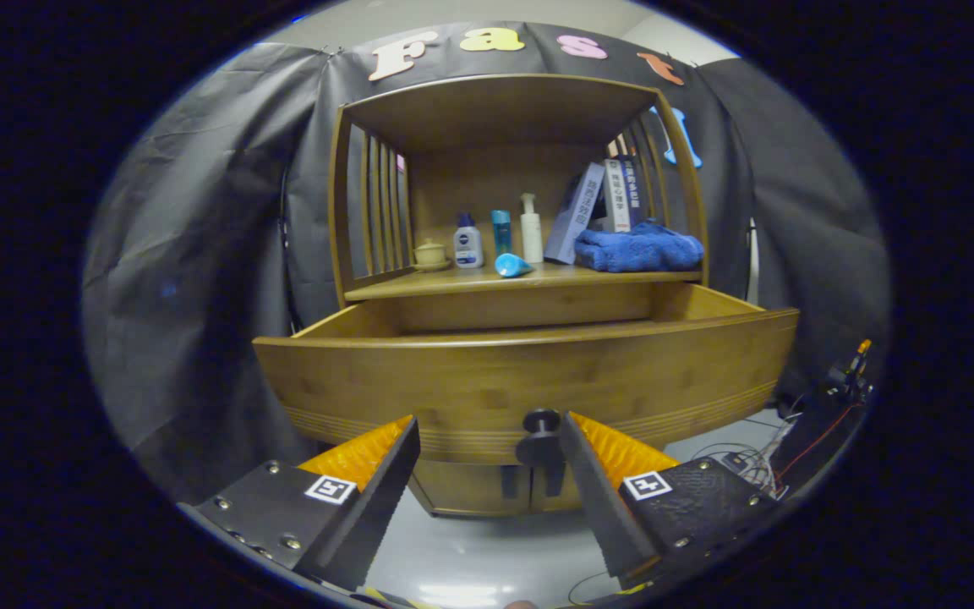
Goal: Pull open the drawer, take out the items inside it, and place them on the countertop above the cabinet.
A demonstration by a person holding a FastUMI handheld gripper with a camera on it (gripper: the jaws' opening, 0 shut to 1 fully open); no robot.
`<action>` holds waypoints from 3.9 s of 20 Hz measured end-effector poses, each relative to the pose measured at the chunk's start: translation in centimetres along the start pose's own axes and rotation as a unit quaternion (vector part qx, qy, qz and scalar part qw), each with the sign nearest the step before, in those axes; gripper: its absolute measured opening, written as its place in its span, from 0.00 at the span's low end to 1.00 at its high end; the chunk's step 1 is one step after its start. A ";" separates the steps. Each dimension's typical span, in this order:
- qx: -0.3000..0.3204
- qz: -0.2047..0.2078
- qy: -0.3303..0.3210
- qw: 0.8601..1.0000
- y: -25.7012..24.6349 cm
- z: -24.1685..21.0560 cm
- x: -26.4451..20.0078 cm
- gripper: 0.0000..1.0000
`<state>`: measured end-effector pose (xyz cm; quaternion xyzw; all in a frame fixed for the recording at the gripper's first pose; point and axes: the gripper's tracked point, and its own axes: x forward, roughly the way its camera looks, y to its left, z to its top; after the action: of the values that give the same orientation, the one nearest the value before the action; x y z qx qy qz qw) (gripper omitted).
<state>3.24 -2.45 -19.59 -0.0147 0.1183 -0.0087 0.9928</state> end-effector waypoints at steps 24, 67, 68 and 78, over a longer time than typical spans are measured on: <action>-0.015 -0.024 -0.071 0.997 -0.1 4.1 13.9 1.00; 0.017 -0.047 -0.135 0.990 -4.3 21.0 -5.4 1.00; 0.018 -0.040 -0.142 0.989 -3.7 22.3 -6.5 1.00; 0.029 -0.025 -0.193 0.980 -1.7 27.7 -14.4 1.00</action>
<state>-4.26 -3.08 10.73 0.0097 -0.0763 -0.0336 0.9965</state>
